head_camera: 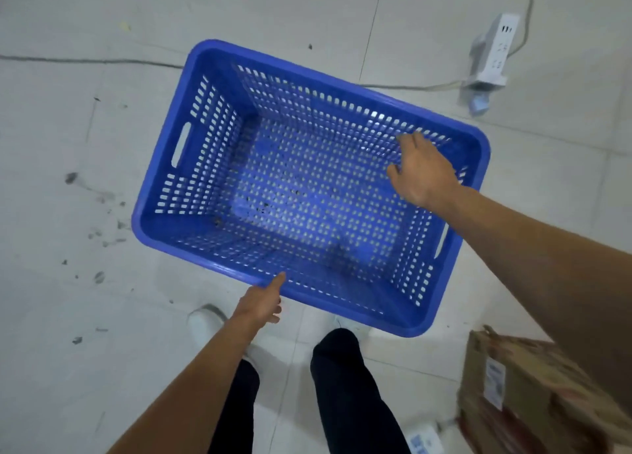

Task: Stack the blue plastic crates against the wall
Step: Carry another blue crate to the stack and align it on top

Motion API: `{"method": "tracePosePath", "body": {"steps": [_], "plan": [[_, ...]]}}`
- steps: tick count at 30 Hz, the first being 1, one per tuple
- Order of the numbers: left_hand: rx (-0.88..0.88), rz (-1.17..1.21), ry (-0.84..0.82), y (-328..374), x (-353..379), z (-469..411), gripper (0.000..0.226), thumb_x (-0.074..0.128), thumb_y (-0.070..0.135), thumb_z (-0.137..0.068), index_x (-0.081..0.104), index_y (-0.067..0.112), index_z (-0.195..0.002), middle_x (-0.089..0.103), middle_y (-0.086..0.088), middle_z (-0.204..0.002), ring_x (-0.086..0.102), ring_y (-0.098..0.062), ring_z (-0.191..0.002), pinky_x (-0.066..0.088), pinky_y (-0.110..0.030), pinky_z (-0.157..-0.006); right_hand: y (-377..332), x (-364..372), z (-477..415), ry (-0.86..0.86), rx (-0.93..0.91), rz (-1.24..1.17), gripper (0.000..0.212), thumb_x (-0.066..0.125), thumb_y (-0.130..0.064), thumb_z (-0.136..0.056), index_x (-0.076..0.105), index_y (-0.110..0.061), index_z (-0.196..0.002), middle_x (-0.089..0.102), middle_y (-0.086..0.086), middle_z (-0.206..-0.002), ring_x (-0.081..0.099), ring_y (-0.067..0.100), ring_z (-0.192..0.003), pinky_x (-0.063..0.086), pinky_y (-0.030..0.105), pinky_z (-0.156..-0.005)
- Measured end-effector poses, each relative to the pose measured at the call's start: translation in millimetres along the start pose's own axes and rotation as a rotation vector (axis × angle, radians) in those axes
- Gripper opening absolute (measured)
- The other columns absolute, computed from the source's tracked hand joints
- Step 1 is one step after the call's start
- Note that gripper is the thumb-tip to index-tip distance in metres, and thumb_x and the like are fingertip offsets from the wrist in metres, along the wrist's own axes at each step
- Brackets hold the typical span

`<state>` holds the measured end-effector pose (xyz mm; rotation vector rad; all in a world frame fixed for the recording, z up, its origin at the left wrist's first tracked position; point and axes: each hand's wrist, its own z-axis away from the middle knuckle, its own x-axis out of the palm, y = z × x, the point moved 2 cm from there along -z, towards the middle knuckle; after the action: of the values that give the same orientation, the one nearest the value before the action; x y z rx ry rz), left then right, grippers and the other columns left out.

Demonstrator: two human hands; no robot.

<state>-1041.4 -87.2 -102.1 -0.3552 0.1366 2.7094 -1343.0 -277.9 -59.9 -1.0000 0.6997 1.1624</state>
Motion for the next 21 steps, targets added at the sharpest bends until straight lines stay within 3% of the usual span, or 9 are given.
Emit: {"method": "tracePosePath", "body": {"steps": [3,7,11,16,21], "plan": [[0.009,0.402,-0.069,-10.1,0.4,-21.7,0.044,0.062,0.045,-0.092,0.063,0.011,-0.12,0.074,-0.013,-0.111,0.075,-0.026,-0.091,0.058,-0.038,-0.08,-7.3,1.9,-23.9,0.129,-0.062,0.048,0.051,0.052,-0.022,-0.091,0.042,0.002,-0.134,0.047,0.023,-0.131,0.045,0.041,-0.119,0.043,0.053,-0.094],[0.016,0.758,-0.067,-16.4,-5.0,-43.6,0.024,0.067,0.025,-0.092,0.064,0.011,-0.11,0.069,-0.017,-0.116,0.069,-0.035,-0.106,0.06,-0.041,-0.074,-12.5,-4.3,-51.7,0.236,-0.066,0.064,0.054,0.051,-0.02,-0.089,0.039,0.002,-0.137,0.046,0.023,-0.13,0.044,0.041,-0.116,0.04,0.053,-0.094],[-0.041,0.87,-0.13,-9.8,-12.6,-47.6,0.017,0.064,0.009,-0.092,0.065,0.003,-0.108,0.071,-0.021,-0.114,0.07,-0.035,-0.099,0.059,-0.042,-0.071,-19.2,-7.5,-71.5,0.098,-0.048,0.125,0.061,0.054,-0.026,-0.091,0.033,-0.002,-0.143,0.044,0.023,-0.136,0.042,0.041,-0.122,0.038,0.052,-0.097],[-0.055,0.965,-0.191,-7.7,-12.8,-48.1,0.016,0.061,-0.001,-0.091,0.067,-0.004,-0.105,0.073,-0.023,-0.112,0.07,-0.036,-0.102,0.057,-0.046,-0.082,-22.2,-12.7,-88.6,-0.005,0.028,0.142,0.061,0.058,-0.029,-0.089,0.035,-0.001,-0.139,0.045,0.022,-0.134,0.045,0.041,-0.12,0.039,0.05,-0.097],[-0.065,0.997,-0.193,-12.1,-10.0,-60.6,0.018,0.061,-0.005,-0.087,0.067,-0.003,-0.104,0.076,-0.02,-0.103,0.073,-0.035,-0.095,0.062,-0.045,-0.072,-22.7,-11.4,-109.0,-0.004,0.072,0.12,0.048,0.055,-0.026,-0.091,0.044,-0.003,-0.132,0.047,0.022,-0.128,0.047,0.04,-0.116,0.043,0.05,-0.094]]}}
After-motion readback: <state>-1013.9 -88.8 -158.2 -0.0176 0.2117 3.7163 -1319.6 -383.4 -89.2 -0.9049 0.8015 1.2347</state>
